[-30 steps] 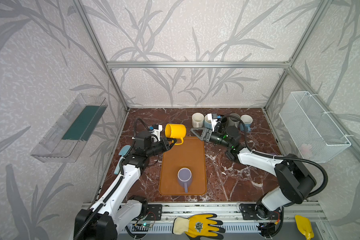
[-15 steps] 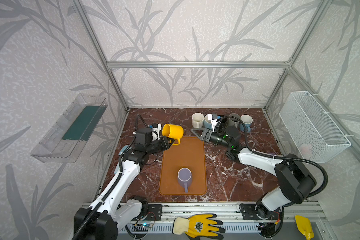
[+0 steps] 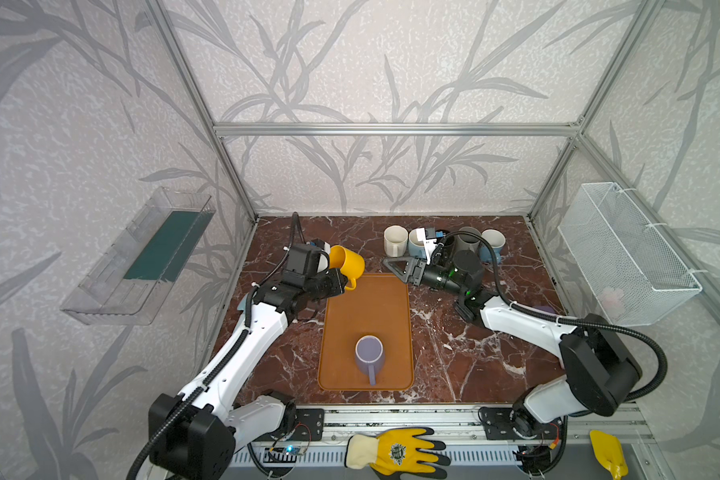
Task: Turn the mug right side up
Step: 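Open the right gripper and draw it back while the left gripper turns the mug upright, then carry the upright yellow mug with the left gripper toward the mug row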
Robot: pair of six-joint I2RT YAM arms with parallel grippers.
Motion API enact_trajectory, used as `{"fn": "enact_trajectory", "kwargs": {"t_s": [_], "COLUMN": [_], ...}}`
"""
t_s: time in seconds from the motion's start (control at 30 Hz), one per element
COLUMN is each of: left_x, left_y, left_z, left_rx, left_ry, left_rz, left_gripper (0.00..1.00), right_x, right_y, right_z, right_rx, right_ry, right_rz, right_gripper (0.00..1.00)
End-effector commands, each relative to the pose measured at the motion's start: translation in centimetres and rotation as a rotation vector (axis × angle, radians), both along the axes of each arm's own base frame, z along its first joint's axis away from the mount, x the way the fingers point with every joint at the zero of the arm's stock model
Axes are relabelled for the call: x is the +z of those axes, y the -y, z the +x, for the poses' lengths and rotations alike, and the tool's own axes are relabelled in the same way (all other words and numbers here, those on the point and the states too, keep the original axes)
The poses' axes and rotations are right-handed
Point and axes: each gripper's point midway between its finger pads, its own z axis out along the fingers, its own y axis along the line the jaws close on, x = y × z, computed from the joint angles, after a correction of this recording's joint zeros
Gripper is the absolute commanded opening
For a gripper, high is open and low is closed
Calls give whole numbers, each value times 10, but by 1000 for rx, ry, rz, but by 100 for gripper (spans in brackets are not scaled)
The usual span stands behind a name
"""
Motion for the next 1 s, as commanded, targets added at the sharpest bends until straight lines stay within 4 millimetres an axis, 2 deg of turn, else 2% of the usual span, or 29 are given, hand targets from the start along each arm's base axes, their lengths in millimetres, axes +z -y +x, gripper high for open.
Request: {"fn": "enact_trajectory", "kwargs": {"t_s": [0.0, 0.2, 0.6, 0.77, 0.97], "left_x": [26, 17, -7, -14, -18], "left_y": [-5, -13, -13, -15, -8], "left_z": [15, 27, 54, 63, 78], "left_rx": [20, 67, 87, 85, 71], "left_ry": [102, 50, -30, -54, -61], "left_rz": [87, 177, 267, 324, 347], "left_gripper": [0, 0, 0, 0, 0], "right_x": [7, 2, -7, -19, -30], "right_y": [8, 16, 36, 45, 54], "right_z": [-4, -10, -20, -25, -32], "right_rx": [-19, -31, -92, -117, -130], "right_ry": [42, 39, 36, 17, 5], "right_rz": [-22, -76, -167, -210, -259], "right_gripper": [65, 65, 63, 63, 63]}}
